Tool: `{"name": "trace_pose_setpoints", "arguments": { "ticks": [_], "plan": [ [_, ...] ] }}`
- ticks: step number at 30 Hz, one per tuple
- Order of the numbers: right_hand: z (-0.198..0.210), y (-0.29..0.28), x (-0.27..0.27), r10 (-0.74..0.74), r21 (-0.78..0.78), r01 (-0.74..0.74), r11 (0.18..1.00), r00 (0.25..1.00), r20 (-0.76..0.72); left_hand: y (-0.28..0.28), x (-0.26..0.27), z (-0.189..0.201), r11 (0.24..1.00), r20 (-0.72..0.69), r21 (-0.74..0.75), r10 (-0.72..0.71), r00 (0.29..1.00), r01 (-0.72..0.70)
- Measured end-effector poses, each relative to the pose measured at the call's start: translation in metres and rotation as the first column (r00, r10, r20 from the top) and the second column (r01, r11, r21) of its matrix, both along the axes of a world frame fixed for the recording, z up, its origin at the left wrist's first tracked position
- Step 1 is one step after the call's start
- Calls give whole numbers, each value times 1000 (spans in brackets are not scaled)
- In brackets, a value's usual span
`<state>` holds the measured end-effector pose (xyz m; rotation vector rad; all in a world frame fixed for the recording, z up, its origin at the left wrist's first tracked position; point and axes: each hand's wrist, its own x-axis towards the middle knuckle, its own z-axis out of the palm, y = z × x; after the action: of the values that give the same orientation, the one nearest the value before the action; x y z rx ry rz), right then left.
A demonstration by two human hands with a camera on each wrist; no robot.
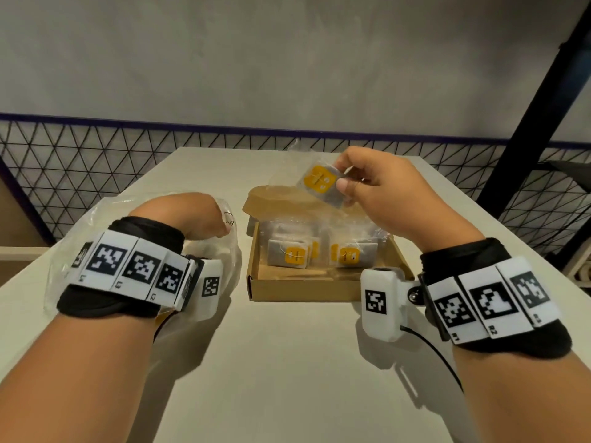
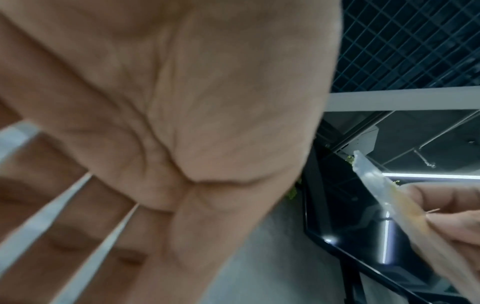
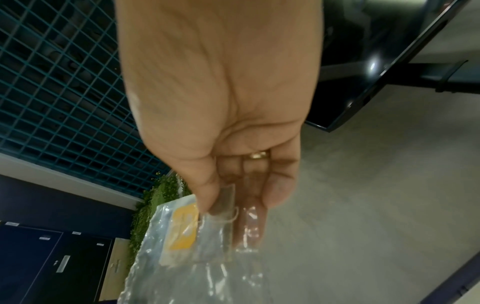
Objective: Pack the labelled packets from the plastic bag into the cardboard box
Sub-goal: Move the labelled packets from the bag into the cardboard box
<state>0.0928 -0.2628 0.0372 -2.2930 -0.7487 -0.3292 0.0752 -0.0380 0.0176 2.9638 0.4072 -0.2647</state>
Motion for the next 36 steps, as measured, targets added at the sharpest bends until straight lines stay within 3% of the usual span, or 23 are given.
{"name": "trace_pose_setpoints", "arguments": {
  "ticks": [8,16,19,24,26,31,36],
  "plan": [
    [1,-1,1,-61,-38,62,997,997,47,25,13,-21,998,-237,58,-21,971,36],
    [-1,-4,4,-87,-11,88,996,996,34,21,12,-18,990,-216,134,65,974,-36],
    [-2,-6,4,-73,-11,73,997,997,9,21,12,-12,990,-134,137,58,989,-40],
    [-2,-6,7,-94,-186,82,979,994,-58,20,6,-4,995,213,-8,102,972,-102],
    [-3,-6,8,-111,-236,91,968,991,-73,18,3,0,996,289,-40,85,954,-76],
    [-4,-7,6,-94,-264,77,961,994,-54,11,-1,7,997,356,-71,62,933,-39],
    [-7,-6,8,-99,-289,83,954,994,-42,5,0,11,999,333,0,34,942,-36]
  ]
}}
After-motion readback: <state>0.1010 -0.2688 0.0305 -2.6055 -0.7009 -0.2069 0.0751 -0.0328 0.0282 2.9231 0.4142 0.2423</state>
